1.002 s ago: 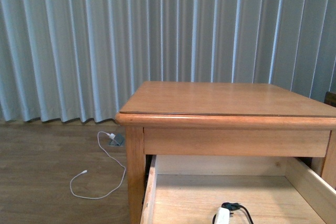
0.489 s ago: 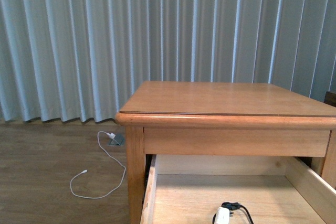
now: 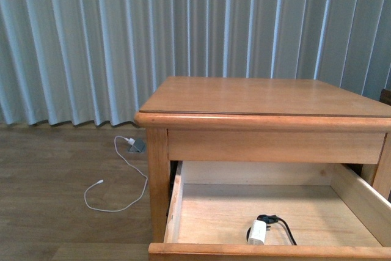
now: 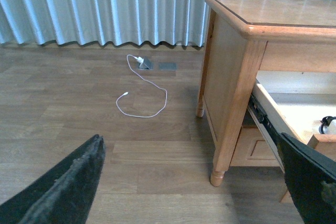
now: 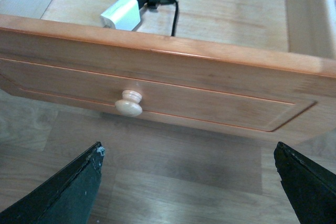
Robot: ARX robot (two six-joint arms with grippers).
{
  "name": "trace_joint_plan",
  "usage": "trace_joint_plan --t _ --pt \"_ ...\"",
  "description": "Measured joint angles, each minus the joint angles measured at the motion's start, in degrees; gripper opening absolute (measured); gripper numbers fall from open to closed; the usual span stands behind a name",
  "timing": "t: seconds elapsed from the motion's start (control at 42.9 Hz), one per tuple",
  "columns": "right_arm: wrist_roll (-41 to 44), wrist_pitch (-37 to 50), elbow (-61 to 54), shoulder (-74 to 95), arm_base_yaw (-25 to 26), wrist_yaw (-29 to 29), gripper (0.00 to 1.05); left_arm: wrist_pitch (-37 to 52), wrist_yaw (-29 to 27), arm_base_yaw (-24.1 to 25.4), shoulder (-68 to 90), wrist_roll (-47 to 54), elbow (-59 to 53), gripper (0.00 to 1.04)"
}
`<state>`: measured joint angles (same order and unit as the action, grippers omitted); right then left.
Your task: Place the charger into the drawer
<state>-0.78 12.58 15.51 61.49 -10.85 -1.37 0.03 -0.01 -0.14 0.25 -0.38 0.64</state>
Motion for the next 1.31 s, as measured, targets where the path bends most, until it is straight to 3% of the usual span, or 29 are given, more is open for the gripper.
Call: trace_joint_plan --t 0.256,0.536,0.886,1.305 --pt "-1.25 8.55 7.32 20.96 -0.92 -0.72 0.96 0.0 0.0 0.0 0.0 0.13 0.0 0.99" --pt "-0.44 15.58 17.55 36.02 -3.04 2.64 0.96 0.0 0.0 0.0 0.0 0.13 0.0 0.99" --pt "-0.35 24.85 31.87 49.37 -3.8 4.5 0.96 0.0 0.0 0.0 0.0 0.13 0.0 0.99" --pt "-0.57 29.9 44.94 60.76 -3.82 6.38 0.96 0.0 0.0 0.0 0.0 0.13 0.0 0.99"
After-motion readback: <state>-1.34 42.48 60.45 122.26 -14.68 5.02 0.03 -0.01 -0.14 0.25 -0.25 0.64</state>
